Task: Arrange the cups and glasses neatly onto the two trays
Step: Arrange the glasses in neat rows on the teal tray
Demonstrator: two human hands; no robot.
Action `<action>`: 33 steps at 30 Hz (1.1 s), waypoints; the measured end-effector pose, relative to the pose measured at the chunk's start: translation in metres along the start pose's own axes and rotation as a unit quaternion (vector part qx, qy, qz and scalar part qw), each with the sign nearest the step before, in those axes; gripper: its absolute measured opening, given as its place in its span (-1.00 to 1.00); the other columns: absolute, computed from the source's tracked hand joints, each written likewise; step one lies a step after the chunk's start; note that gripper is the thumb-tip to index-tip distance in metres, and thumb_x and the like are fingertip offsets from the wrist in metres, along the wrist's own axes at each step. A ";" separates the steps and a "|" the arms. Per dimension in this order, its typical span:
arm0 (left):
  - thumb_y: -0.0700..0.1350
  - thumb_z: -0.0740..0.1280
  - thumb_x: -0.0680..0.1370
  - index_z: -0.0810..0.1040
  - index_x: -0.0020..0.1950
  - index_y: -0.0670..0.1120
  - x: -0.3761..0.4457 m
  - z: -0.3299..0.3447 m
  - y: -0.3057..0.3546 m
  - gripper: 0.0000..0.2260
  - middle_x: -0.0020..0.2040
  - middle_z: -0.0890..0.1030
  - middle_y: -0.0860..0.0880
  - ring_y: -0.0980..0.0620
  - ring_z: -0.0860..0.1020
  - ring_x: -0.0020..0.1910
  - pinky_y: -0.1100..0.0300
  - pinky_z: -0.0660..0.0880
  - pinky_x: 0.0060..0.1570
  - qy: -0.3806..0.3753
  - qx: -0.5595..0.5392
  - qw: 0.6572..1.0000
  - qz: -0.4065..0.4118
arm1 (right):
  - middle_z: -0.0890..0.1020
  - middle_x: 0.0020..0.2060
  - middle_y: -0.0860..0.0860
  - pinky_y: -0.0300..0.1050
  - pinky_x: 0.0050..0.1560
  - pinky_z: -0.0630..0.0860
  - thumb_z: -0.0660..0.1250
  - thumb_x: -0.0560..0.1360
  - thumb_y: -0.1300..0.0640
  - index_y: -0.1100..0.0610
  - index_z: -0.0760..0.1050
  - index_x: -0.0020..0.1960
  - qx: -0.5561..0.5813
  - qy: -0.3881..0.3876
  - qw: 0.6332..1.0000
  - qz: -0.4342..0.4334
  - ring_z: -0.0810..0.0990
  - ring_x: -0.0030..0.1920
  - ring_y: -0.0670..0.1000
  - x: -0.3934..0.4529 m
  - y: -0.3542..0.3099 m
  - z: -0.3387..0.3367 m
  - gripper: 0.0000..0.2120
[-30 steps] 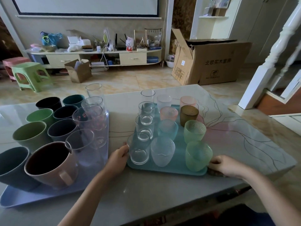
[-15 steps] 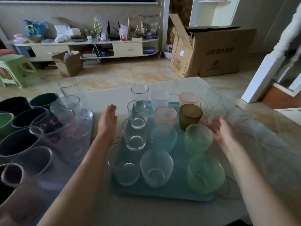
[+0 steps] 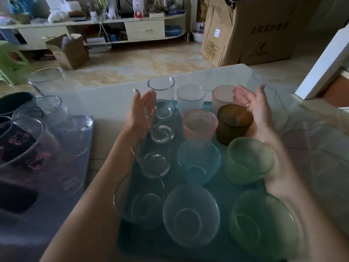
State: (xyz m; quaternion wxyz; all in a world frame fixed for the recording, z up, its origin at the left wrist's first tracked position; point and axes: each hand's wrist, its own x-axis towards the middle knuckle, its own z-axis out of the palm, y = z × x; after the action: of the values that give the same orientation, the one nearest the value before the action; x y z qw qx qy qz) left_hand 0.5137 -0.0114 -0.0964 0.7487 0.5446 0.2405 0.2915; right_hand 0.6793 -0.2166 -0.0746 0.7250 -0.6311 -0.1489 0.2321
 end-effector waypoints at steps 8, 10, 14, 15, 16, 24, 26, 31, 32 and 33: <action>0.06 -0.03 0.64 0.23 0.42 -0.35 0.006 0.000 -0.009 -0.45 0.46 0.24 -0.31 -0.25 0.19 0.46 0.00 0.13 0.43 -0.025 -0.004 1.000 0.004 | 0.56 0.23 -0.03 -0.10 0.30 0.40 -0.20 0.62 -0.17 0.06 0.41 0.35 0.010 0.001 1.000 -0.010 0.49 0.28 -0.04 0.003 0.008 0.010 -0.43; 0.04 -0.01 0.64 0.28 0.40 -0.32 0.004 0.002 -0.010 -0.49 0.42 0.33 -0.27 -0.20 0.27 0.43 0.05 0.22 0.35 -0.026 -0.004 1.000 0.008 | 0.59 0.13 -0.08 -0.05 0.34 0.38 -0.19 0.62 -0.17 0.04 0.45 0.30 0.019 0.003 1.000 -0.010 0.50 0.27 -0.04 0.005 0.009 0.009 -0.44; 0.07 0.09 0.58 0.38 0.27 -0.20 0.002 0.006 -0.012 -0.58 0.10 0.51 -0.02 0.04 0.46 0.13 0.16 0.34 0.19 -0.031 -0.006 0.999 0.010 | 0.60 0.09 -0.09 -0.01 0.39 0.35 -0.18 0.63 -0.15 -0.01 0.51 0.13 0.039 0.005 0.999 -0.016 0.51 0.25 -0.03 0.005 0.010 0.008 -0.49; 0.04 0.05 0.62 0.37 0.31 -0.23 0.001 0.005 -0.012 -0.58 0.11 0.51 -0.02 0.04 0.45 0.14 0.16 0.35 0.20 -0.023 -0.003 1.000 0.013 | 0.60 0.11 -0.08 0.00 0.40 0.33 -0.18 0.63 -0.15 -0.02 0.51 0.11 0.041 0.005 0.999 -0.017 0.50 0.26 -0.02 0.004 0.010 0.007 -0.49; 0.01 0.00 0.65 0.33 0.37 -0.27 -0.001 0.005 -0.011 -0.57 0.18 0.49 -0.05 0.00 0.43 0.21 0.15 0.34 0.24 -0.016 -0.006 1.000 0.018 | 0.59 0.15 -0.07 0.02 0.42 0.30 -0.17 0.62 -0.16 -0.02 0.52 0.12 0.041 0.005 0.999 -0.017 0.48 0.29 -0.01 0.002 0.010 0.006 -0.49; 0.04 -0.19 0.66 0.14 0.51 -0.12 -0.076 -0.018 0.013 -0.53 0.52 0.19 -0.03 0.04 0.15 0.50 0.13 0.06 0.48 0.033 -0.004 0.999 0.007 | 0.40 0.40 0.05 -0.03 0.50 0.13 -0.20 0.64 -0.11 0.07 0.40 0.33 0.096 0.104 0.990 0.008 0.28 0.45 0.03 -0.054 0.011 -0.020 -0.47; 0.06 -0.19 0.66 0.17 0.50 -0.11 -0.103 -0.026 0.010 -0.52 0.51 0.22 -0.02 0.05 0.16 0.50 0.12 0.05 0.49 0.058 -0.012 0.998 0.007 | 0.41 0.39 0.06 -0.08 0.49 0.11 -0.19 0.65 -0.08 0.05 0.44 0.24 0.133 0.150 0.980 0.006 0.27 0.46 0.01 -0.084 0.011 -0.030 -0.51; 0.04 -0.17 0.66 0.23 0.48 -0.13 -0.172 -0.022 0.006 -0.53 0.49 0.28 -0.04 0.06 0.22 0.47 0.19 0.09 0.43 0.180 -0.063 0.981 0.026 | 0.41 0.41 0.01 -0.12 0.37 0.18 -0.16 0.63 -0.06 0.06 0.37 0.40 0.088 0.306 0.948 0.018 0.31 0.43 -0.01 -0.175 0.019 -0.029 -0.51; 0.02 -0.14 0.67 0.25 0.47 -0.13 -0.184 -0.017 0.001 -0.55 0.48 0.29 -0.04 0.07 0.23 0.47 0.19 0.10 0.42 0.204 -0.069 0.976 0.041 | 0.43 0.38 0.01 -0.16 0.30 0.23 -0.10 0.62 -0.04 0.06 0.39 0.38 0.071 0.357 0.931 0.001 0.35 0.40 -0.02 -0.194 0.024 -0.021 -0.54; -0.01 -0.11 0.67 0.28 0.45 -0.13 -0.195 -0.011 -0.003 -0.57 0.47 0.31 -0.05 0.08 0.25 0.46 0.19 0.11 0.43 0.228 -0.072 0.969 0.064 | 0.45 0.37 0.03 -0.19 0.26 0.27 -0.03 0.61 0.00 0.07 0.41 0.37 0.055 0.407 0.912 -0.024 0.39 0.37 -0.02 -0.212 0.028 -0.010 -0.57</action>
State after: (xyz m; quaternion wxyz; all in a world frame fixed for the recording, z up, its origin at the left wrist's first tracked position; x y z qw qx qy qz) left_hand 0.3679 -0.1408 -0.0944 0.6912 0.4225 0.3482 0.4717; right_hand 0.5004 -0.3340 -0.0875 0.7615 -0.6265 0.1569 -0.0542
